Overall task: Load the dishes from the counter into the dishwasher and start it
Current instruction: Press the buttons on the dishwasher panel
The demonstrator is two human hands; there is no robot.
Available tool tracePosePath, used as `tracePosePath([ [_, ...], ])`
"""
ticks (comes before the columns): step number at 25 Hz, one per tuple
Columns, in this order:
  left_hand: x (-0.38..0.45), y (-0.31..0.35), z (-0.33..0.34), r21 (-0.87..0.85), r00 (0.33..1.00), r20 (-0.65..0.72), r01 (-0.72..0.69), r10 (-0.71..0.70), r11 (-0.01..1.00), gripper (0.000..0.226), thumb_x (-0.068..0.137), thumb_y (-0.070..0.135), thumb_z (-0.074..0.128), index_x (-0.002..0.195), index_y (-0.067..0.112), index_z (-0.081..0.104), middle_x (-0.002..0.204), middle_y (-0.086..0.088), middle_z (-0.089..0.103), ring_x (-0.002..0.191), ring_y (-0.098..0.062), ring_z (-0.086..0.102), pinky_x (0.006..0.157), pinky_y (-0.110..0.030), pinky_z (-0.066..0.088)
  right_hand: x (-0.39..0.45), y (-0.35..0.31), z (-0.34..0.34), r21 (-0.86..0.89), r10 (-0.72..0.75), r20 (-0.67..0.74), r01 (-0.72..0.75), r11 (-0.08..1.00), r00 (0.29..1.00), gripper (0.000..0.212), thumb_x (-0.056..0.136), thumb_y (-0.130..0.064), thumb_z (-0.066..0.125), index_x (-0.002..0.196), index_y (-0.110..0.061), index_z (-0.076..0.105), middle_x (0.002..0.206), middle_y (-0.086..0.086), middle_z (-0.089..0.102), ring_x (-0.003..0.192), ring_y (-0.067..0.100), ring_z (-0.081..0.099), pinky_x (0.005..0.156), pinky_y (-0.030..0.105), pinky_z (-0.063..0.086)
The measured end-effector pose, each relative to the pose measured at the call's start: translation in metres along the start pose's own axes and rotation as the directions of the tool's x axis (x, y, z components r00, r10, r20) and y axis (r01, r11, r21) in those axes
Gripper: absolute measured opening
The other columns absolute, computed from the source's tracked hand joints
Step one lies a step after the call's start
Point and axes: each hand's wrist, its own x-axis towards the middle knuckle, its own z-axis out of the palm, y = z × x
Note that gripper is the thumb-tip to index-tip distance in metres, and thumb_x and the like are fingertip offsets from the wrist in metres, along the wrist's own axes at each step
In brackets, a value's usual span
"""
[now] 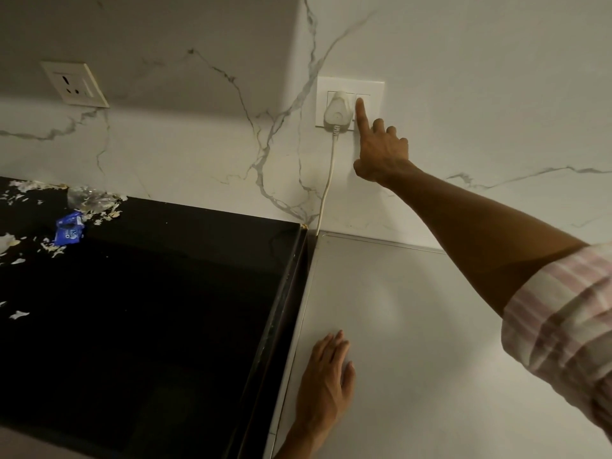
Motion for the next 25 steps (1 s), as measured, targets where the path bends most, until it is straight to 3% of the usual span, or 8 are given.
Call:
tracePosePath([
  [8,0.0,-0.003,0.003,0.035,1.0,0.018,-0.002,0.001,0.999,0.042,0.094,0.038,0.052,0.131,0.022,0.058,0.144,0.006,0.051,0.133,-0.011,0.046,0.107,-0.029,0.044,0.0,-0.003,0.015,-0.073,0.026,0.003,-0.026,0.997,1.0,0.115,0.081,-0.016,0.071,0.153,-0.026,-0.017,0.136,0.016,0.037,0.108,0.033,0.047,0.077,0.042,0.043],
  [16,0.001,-0.002,0.001,0.015,1.0,0.013,0.0,0.0,1.0,0.04,0.093,0.034,0.055,0.129,0.018,0.061,0.143,0.004,0.053,0.133,-0.012,0.046,0.108,-0.029,0.042,-0.006,-0.001,0.014,-0.062,0.022,0.089,-0.016,0.998,0.996,0.114,0.083,-0.023,0.072,0.153,-0.029,-0.017,0.143,0.019,0.034,0.119,0.039,0.045,0.089,0.051,0.046],
  [25,0.002,-0.002,-0.001,-0.042,1.0,0.024,0.004,-0.003,0.999,0.04,0.095,0.032,0.052,0.13,0.012,0.06,0.14,-0.004,0.055,0.131,-0.019,0.05,0.106,-0.034,0.045,-0.071,0.019,0.03,-0.005,-0.012,0.171,0.013,1.0,0.985,0.086,0.087,-0.023,0.065,0.154,-0.015,0.011,0.139,0.02,0.045,0.119,0.039,0.049,0.093,0.05,0.043],
])
